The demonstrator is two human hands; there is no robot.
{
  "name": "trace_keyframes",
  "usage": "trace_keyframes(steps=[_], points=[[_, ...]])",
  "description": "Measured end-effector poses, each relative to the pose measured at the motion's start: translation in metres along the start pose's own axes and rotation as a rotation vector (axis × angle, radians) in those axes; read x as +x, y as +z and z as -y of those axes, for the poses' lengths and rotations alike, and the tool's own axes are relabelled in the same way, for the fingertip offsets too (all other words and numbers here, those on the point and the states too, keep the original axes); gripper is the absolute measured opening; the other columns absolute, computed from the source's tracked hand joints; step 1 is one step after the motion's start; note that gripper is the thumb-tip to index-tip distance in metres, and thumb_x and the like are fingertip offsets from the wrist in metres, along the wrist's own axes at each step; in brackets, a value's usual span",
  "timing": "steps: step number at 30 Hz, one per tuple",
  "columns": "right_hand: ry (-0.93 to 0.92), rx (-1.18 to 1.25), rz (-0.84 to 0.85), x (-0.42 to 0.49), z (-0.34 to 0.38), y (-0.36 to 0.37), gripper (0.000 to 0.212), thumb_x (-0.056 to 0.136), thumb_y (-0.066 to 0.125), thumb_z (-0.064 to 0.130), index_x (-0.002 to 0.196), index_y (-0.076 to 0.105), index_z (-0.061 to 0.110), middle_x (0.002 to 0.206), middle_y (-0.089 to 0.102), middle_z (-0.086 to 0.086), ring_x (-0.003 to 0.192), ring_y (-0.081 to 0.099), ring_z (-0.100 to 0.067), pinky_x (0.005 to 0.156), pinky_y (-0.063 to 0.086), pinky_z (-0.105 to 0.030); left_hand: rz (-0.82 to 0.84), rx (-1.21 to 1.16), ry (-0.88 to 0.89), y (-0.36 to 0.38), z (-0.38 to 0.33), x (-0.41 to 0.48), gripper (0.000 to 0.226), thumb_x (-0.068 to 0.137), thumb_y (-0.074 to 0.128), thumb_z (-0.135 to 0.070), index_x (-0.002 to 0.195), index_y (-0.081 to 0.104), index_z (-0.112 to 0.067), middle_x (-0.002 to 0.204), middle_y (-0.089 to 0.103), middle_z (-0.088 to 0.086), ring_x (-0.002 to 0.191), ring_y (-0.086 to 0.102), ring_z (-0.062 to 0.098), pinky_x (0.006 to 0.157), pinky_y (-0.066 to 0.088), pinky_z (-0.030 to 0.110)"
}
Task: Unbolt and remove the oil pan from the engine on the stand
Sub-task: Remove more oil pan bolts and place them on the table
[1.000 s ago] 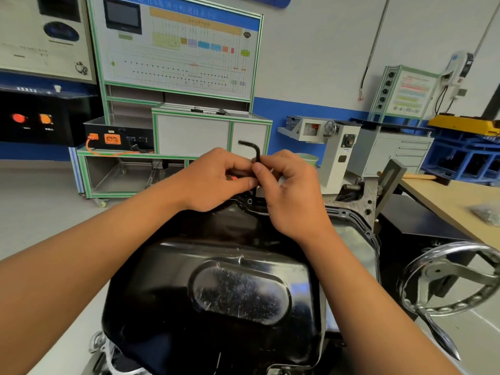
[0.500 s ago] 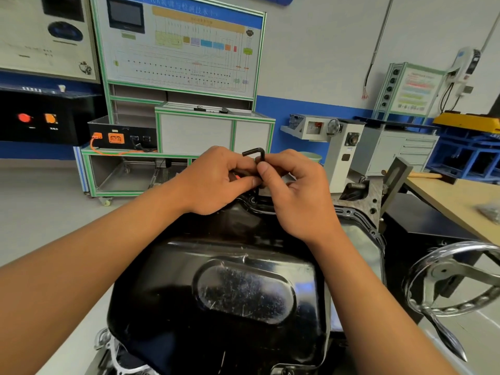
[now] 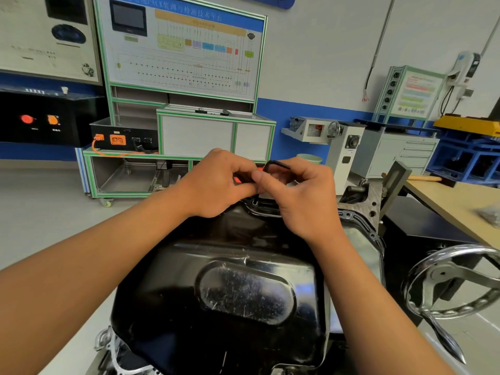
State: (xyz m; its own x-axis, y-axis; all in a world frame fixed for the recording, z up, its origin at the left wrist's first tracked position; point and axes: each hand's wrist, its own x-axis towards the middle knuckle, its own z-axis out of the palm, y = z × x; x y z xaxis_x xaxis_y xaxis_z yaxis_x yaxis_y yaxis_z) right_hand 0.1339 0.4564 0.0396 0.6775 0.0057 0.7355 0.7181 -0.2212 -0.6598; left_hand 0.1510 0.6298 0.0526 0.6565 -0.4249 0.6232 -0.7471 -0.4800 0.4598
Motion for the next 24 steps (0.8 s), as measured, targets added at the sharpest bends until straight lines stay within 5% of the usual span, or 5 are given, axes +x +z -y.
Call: trace_keyframes(steps=[5,8,16,20,24], points=[[0.026,0.011,0.000,0.0010,-0.0012,0.0005,0.007,0.079,0.084,0.012,0.080,0.078,0.010,0.074,0.072,-0.003,0.066,0.063,-0.027,0.063,0.051,-0.030,-0.040,0.014,0.016,0.0029,-0.0023,0.0007,0.038,0.084,0.077,-0.007,0.068,0.056,-0.036,0.049,0.053,-0.030,0.043,0.047,-0.012,0.048,0.031,0.001],[-0.041,-0.066,0.038,0.0006,-0.0006,-0.0012,0.005,0.082,0.081,0.011,0.083,0.077,0.013,0.077,0.070,0.000,0.065,0.059,-0.015,0.064,0.049,-0.023,-0.023,0.000,-0.005,0.0030,-0.0012,0.0002,0.032,0.085,0.076,-0.008,0.071,0.059,-0.031,0.050,0.055,-0.028,0.043,0.047,-0.011,0.048,0.032,0.002],[-0.138,-0.194,0.097,-0.0016,0.0018,0.0001,0.010,0.091,0.069,0.005,0.097,0.077,0.008,0.083,0.062,0.005,0.071,0.054,0.000,0.071,0.041,-0.010,0.095,-0.040,-0.069,-0.0024,0.0014,0.0007,0.017,0.095,0.065,-0.013,0.103,0.077,-0.021,0.093,0.077,-0.008,0.085,0.069,0.002,0.079,0.052,0.019],[-0.089,-0.178,0.067,-0.0004,0.0011,0.0014,0.008,0.085,0.079,0.015,0.083,0.074,0.009,0.076,0.064,-0.002,0.066,0.054,-0.011,0.064,0.045,-0.023,0.052,-0.067,-0.075,0.0001,0.0025,0.0018,0.011,0.089,0.072,-0.012,0.084,0.078,-0.019,0.069,0.071,0.002,0.059,0.054,0.003,0.060,0.046,0.028],[-0.048,-0.090,-0.003,0.0002,0.0003,0.0004,0.007,0.078,0.085,0.015,0.081,0.078,0.015,0.075,0.070,-0.002,0.063,0.057,-0.015,0.062,0.048,-0.028,-0.006,-0.052,-0.071,0.0029,0.0030,0.0035,0.020,0.084,0.077,-0.012,0.068,0.069,-0.022,0.054,0.056,-0.013,0.053,0.045,-0.001,0.057,0.037,0.018]])
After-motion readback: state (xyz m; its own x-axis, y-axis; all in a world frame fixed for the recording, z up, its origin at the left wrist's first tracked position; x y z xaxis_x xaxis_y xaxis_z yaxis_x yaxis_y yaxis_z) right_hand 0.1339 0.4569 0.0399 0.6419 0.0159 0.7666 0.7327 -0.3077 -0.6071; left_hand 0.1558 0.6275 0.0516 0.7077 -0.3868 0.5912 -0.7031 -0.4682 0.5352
